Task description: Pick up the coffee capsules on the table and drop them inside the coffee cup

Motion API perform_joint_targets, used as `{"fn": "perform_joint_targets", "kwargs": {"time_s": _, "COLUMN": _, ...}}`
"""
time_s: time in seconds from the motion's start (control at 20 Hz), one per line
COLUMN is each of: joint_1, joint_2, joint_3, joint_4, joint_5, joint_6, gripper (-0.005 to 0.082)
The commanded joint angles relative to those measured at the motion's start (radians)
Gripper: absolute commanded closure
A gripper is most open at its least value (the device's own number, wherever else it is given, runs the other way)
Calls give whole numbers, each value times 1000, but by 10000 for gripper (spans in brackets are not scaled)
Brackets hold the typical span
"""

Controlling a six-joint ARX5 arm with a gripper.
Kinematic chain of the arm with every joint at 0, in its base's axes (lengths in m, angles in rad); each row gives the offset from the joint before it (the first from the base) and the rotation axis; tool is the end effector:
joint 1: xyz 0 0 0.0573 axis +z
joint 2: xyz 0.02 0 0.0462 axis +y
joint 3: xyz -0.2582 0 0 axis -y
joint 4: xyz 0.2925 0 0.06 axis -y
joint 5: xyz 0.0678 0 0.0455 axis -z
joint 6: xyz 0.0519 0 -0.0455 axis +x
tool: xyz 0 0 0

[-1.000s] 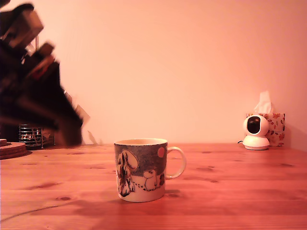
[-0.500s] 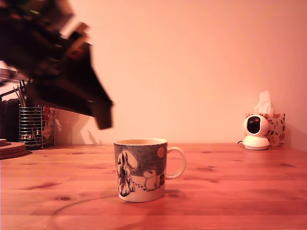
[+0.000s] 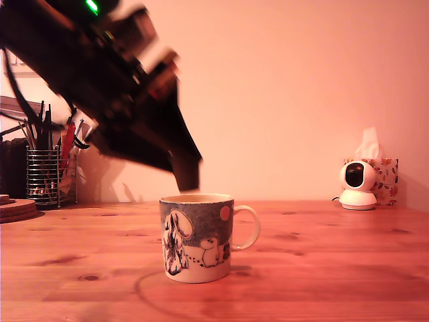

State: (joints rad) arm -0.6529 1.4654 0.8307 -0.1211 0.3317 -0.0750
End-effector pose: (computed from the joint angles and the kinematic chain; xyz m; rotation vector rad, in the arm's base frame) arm 0.2670 -0.2254 0.1550 0.0601 0.8099 -0.9055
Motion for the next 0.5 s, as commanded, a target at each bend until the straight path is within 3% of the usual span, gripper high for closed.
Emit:
{"fn": "perform_joint_targets", "kwargs": {"time_s": 0.0, "joint_1": -10, "joint_2": 20, "joint_3": 21, "joint_4": 10, "joint_5": 0, "joint_6": 6, "gripper": 472}}
{"fn": "perform_joint_targets", "kwargs": {"time_s": 0.45, "joint_1": -11, "joint_2": 23, "joint_3": 22, "joint_4": 10, "joint_5": -26, "joint_6": 23, "gripper": 471}}
